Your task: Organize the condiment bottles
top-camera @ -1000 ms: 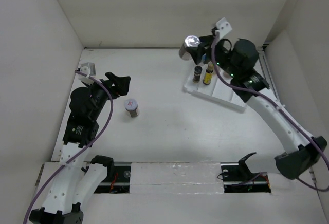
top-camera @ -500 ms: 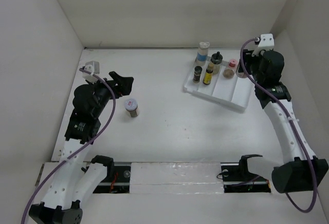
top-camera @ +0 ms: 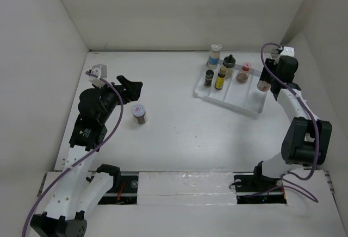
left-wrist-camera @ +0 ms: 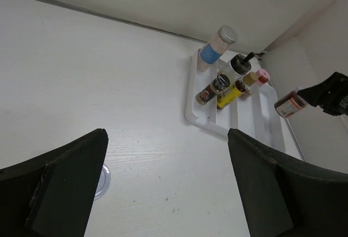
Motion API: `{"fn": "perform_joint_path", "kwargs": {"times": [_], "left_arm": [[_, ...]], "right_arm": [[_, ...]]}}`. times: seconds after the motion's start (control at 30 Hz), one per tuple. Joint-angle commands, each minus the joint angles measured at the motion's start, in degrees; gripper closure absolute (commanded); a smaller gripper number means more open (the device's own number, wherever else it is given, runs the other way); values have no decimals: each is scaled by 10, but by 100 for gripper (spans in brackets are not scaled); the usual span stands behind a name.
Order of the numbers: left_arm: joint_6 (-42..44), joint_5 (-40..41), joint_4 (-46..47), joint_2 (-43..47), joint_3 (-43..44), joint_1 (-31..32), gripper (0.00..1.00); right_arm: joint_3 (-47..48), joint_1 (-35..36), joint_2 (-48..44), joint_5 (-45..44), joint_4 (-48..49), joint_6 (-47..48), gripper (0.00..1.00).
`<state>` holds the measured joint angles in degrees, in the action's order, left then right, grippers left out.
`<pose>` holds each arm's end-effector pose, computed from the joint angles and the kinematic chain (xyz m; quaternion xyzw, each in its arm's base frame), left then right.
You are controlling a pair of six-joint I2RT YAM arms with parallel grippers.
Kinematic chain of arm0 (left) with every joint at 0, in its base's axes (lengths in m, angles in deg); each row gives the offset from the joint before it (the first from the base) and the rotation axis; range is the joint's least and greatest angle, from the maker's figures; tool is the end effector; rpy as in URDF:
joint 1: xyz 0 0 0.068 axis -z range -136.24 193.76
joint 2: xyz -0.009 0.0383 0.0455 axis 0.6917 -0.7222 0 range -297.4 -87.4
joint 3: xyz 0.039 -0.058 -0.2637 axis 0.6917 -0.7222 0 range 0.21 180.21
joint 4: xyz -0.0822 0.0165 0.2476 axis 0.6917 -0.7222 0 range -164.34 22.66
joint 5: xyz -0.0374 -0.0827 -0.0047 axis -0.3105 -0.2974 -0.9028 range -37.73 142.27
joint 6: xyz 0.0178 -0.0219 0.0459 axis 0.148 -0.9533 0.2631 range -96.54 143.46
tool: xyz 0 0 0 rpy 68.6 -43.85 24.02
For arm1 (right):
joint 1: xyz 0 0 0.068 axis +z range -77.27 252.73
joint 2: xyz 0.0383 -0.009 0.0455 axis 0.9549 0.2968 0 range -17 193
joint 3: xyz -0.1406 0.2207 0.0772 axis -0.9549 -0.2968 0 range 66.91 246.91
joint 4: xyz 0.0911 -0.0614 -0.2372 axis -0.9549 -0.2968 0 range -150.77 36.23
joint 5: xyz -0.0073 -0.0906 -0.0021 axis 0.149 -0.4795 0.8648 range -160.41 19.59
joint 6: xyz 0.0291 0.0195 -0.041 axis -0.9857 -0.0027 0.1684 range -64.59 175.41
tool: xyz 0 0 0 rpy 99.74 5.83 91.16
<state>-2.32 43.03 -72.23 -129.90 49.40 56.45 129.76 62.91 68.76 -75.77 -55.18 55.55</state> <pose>0.1653 -0.0431 0.3834 -0.0216 0.6957 -0.2888 0.6574 0.3436 -0.0628 0.2917 0.0961 0.8342 -0.0862 0.5362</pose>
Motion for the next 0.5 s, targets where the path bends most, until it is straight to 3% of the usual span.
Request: {"fn": "perform_joint_path", "kwargs": {"times": [0.0, 0.3, 0.47], "left_arm": [[3, -10, 31, 1, -3, 1, 12], [3, -3, 31, 1, -3, 1, 12], [3, -3, 31, -4, -3, 1, 12]], "right_arm": [[47, -13, 12, 18, 130, -20, 51], [84, -25, 127, 48, 197, -25, 50], [64, -25, 147, 43, 229, -25, 41]]}}
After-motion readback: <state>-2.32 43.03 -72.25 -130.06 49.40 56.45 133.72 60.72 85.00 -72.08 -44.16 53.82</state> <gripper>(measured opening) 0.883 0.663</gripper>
